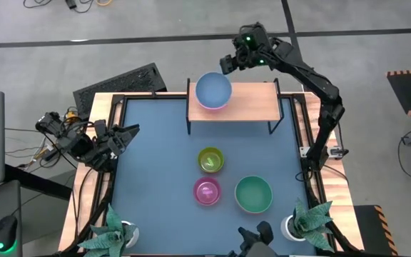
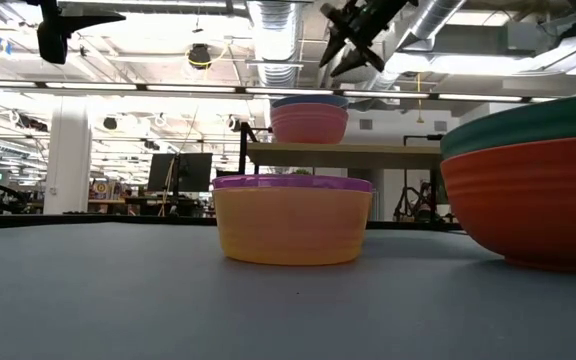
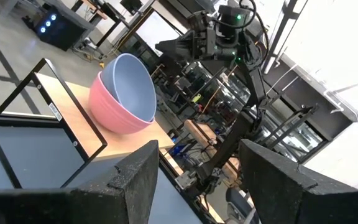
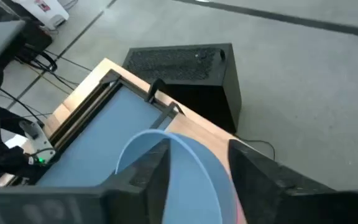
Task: Place and stack bowls onto a shelf
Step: Stack the large blue bowl on the large pink bowl on the shelf
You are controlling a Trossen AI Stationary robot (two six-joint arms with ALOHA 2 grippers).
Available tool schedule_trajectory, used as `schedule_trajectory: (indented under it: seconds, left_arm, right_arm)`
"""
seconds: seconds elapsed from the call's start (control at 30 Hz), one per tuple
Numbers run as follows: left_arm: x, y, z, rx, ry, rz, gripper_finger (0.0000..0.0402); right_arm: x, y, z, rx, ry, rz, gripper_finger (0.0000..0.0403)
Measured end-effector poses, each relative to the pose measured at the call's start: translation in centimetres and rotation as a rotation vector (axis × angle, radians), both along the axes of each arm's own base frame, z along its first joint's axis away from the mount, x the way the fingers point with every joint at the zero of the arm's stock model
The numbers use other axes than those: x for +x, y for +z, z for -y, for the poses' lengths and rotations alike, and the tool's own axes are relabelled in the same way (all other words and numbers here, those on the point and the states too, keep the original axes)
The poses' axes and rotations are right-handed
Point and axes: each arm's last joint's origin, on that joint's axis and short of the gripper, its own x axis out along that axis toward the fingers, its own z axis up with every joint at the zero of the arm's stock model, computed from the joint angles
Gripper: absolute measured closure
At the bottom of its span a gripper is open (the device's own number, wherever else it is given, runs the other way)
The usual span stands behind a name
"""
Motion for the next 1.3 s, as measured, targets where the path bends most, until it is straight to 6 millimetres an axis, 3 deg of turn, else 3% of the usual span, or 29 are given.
schedule_trajectory:
  seconds: [0.3,0.53,0.77,1.1,1.3]
  left_arm:
    - [0.0,-0.2,-0.1,-0.007,0.034,-0.021,0.0193]
    - [0.0,-0.2,-0.1,-0.011,0.033,-0.018,0.0193]
    - [0.0,-0.2,-0.1,-0.013,0.033,-0.017,0.0193]
    - [0.1,-0.7,0.0,-0.028,0.024,-0.035,0.0193]
    - [0.2,-0.8,0.0,-0.031,0.031,-0.042,0.0193]
  right_arm:
    - [1.7,-2.0,-0.2,-0.104,-0.094,-0.081,0.0383]
    - [2.9,-2.3,-1.3,-0.243,-0.179,-0.155,0.0374]
    - [3.7,-3.6,-2.1,-0.259,-0.14,-0.202,0.0386]
    - [4.4,-6.0,-2.0,-0.265,-0.148,-0.22,0.0382]
    - [4.4,-6.4,-1.4,-0.272,-0.162,-0.203,0.0379]
